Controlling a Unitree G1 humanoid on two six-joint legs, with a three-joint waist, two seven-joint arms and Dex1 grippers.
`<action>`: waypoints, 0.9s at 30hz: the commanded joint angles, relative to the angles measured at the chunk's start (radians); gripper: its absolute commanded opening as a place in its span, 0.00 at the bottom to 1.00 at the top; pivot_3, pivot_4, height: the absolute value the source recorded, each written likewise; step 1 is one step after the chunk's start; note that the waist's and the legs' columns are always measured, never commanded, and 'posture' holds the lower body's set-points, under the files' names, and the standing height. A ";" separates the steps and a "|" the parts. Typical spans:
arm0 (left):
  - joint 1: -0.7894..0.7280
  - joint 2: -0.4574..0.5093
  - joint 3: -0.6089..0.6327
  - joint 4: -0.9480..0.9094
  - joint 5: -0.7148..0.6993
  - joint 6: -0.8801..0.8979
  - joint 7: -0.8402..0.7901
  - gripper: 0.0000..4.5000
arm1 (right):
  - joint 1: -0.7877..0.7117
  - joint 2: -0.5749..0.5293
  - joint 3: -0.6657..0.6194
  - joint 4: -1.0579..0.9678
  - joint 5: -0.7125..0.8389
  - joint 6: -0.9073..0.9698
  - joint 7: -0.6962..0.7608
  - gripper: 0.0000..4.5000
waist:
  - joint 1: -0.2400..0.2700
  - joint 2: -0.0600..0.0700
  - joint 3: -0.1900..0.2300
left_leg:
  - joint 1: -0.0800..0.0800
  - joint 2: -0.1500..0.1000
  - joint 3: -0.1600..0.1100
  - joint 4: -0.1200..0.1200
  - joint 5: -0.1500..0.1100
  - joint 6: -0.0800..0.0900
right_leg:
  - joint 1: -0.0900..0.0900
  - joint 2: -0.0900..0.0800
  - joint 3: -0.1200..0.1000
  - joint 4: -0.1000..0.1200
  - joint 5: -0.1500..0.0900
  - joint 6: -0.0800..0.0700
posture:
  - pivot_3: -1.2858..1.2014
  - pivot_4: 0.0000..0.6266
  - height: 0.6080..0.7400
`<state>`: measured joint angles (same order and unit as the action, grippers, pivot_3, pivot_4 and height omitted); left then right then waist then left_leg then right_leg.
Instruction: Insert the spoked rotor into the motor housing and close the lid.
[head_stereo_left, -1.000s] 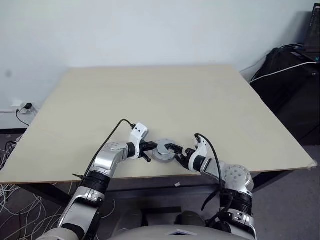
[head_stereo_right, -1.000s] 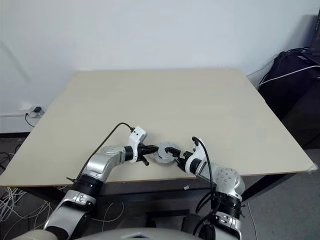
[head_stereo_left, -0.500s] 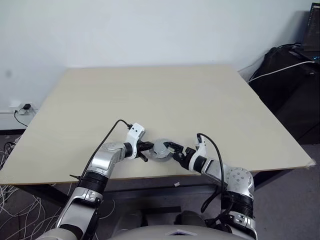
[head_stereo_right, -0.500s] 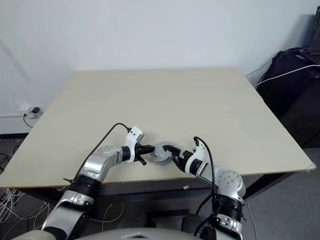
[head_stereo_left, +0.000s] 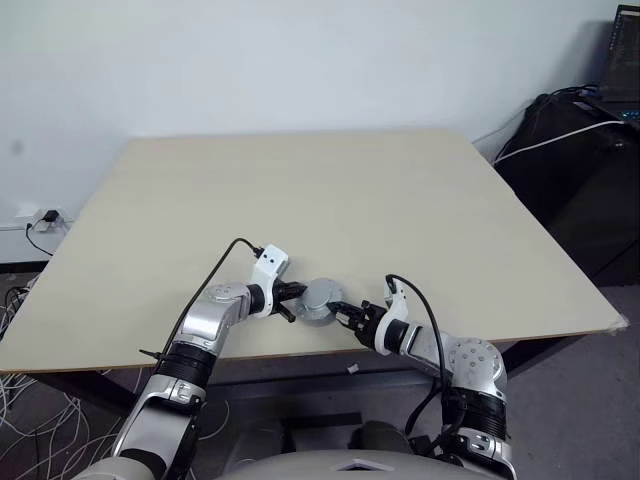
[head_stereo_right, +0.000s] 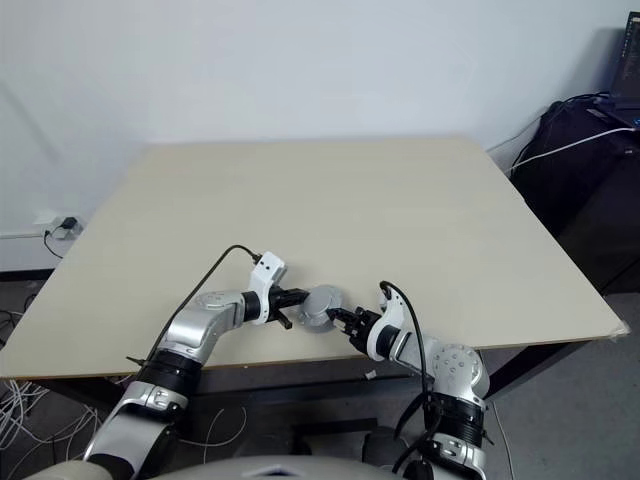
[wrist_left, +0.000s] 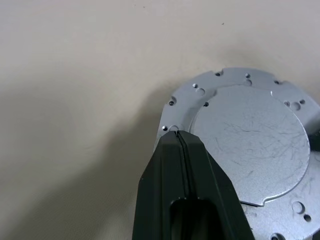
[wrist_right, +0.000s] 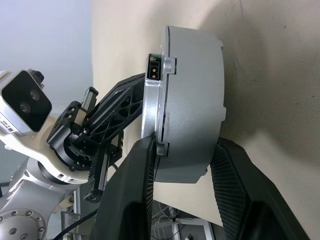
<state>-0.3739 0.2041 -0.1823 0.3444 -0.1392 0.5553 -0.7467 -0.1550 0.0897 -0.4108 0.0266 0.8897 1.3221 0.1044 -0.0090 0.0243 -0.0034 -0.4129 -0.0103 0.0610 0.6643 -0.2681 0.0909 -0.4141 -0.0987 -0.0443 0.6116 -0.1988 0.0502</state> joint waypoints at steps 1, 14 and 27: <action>0.016 -0.034 -0.059 0.000 -0.009 0.023 -0.033 0.00 | -0.016 0.104 0.058 -0.041 0.056 -0.014 0.022 0.30 | 0.000 0.000 0.000 | 0.000 0.000 0.000 0.000 0.000 0.000 | 0.000 0.000 0.000 0.000 0.000 0.000 | 0.52 0.00 1.00; 0.022 -0.043 -0.047 -0.010 -0.019 0.024 -0.032 0.00 | -0.011 0.092 0.042 -0.040 0.050 -0.027 -0.006 0.30 | 0.000 0.000 0.000 | 0.000 0.000 0.000 0.000 0.000 0.000 | 0.000 0.000 0.000 0.000 0.000 0.000 | 0.52 0.00 1.00; 0.115 -0.180 0.202 -0.205 -0.211 0.007 0.078 0.00 | 0.008 0.083 0.036 -0.044 0.063 -0.040 -0.018 0.29 | 0.002 -0.001 0.002 | -0.004 0.000 0.000 -0.001 0.000 0.000 | -0.003 -0.001 0.000 -0.001 0.000 0.000 | 0.52 0.00 1.00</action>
<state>-0.2375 0.0645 0.0045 0.2362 -0.2779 0.5641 -0.6753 -0.1537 0.0891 -0.4124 0.0190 0.9129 1.2898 0.0810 -0.0069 0.0233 -0.0013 -0.4172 -0.0103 0.0609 0.6634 -0.2682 0.0909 -0.4180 -0.0997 -0.0442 0.6108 -0.1987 0.0501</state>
